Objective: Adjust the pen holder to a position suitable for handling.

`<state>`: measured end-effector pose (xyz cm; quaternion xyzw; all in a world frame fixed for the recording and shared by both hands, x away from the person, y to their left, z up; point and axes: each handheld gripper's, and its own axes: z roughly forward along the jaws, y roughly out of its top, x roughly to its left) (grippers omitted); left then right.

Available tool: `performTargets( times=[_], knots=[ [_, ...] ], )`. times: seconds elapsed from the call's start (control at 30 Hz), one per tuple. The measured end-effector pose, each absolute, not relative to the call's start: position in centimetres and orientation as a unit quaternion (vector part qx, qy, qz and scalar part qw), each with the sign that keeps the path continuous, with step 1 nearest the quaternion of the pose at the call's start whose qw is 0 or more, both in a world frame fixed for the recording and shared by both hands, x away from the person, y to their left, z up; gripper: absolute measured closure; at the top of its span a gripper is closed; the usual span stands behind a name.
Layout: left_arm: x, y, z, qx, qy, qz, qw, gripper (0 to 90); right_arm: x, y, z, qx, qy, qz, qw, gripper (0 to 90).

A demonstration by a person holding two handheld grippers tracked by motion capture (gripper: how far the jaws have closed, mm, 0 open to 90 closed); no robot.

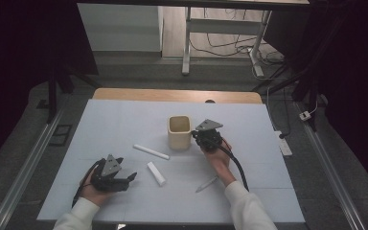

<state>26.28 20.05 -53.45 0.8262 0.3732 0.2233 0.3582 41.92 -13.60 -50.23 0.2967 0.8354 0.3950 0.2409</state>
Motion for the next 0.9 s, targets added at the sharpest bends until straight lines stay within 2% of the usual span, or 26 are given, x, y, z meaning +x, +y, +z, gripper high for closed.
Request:
performTargets(
  times=[0.23,0.3,0.33,0.37,0.47,0.6,0.9],
  knots=[
    [26.2,20.0,-53.4,0.826,0.371,0.224,0.359,24.6,41.5,-14.3,-49.2,0.288,0.834,0.406,0.239,89.4],
    [26.2,19.9,-53.4,0.826,0.371,0.225,0.359,24.6,41.4,-14.7,-48.9,0.288,0.833,0.409,0.237,82.2],
    [26.2,19.9,-53.4,0.826,0.372,0.225,0.359,24.6,41.3,-15.2,-48.5,0.292,0.832,0.414,0.224,72.9],
    [26.2,19.9,-53.4,0.825,0.372,0.225,0.36,24.6,41.3,-15.2,-48.5,0.292,0.832,0.414,0.224,72.9],
    [26.3,19.9,-53.4,0.826,0.372,0.226,0.359,24.6,40.8,-15.9,-48.0,0.283,0.832,0.427,0.211,61.4],
    [26.3,19.9,-53.4,0.826,0.37,0.225,0.361,24.6,40.4,-16.6,-47.6,0.274,0.833,0.434,0.207,54.4],
    [26.5,19.8,-53.3,0.827,0.368,0.225,0.361,24.7,39.3,-18.2,-46.7,0.26,0.837,0.435,0.207,47.1]
  ],
)
